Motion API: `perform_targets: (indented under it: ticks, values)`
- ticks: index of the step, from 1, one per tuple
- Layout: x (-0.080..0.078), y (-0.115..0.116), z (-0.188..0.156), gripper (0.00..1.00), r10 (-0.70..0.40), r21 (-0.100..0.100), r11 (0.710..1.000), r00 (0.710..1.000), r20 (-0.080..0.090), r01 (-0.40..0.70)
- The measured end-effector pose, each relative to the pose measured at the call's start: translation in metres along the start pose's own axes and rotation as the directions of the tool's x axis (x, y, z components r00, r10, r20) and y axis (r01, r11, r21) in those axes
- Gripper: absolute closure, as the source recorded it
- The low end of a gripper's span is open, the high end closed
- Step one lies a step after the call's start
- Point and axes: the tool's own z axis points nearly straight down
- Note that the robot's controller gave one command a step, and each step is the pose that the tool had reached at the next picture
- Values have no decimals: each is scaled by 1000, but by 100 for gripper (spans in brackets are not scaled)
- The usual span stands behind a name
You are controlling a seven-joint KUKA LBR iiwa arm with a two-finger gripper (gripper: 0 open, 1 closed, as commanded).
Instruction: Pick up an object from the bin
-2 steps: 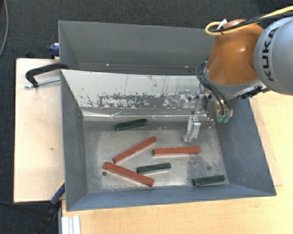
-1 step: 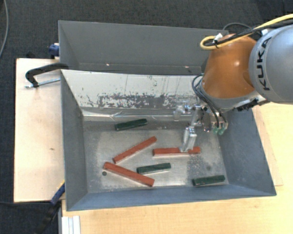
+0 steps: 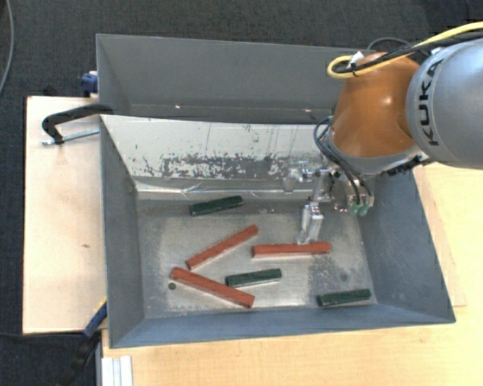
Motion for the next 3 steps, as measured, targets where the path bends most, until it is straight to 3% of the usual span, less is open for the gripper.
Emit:
perform_targets:
  ticks: [1, 2, 3]
  values:
    - [19, 10, 68, 0, -59, 0, 998, 998, -4, 59]
    - [10, 23, 72, 100, 132, -1, 991, 991, -1, -132]
    - [10, 23, 72, 100, 131, -1, 991, 991, -1, -131]
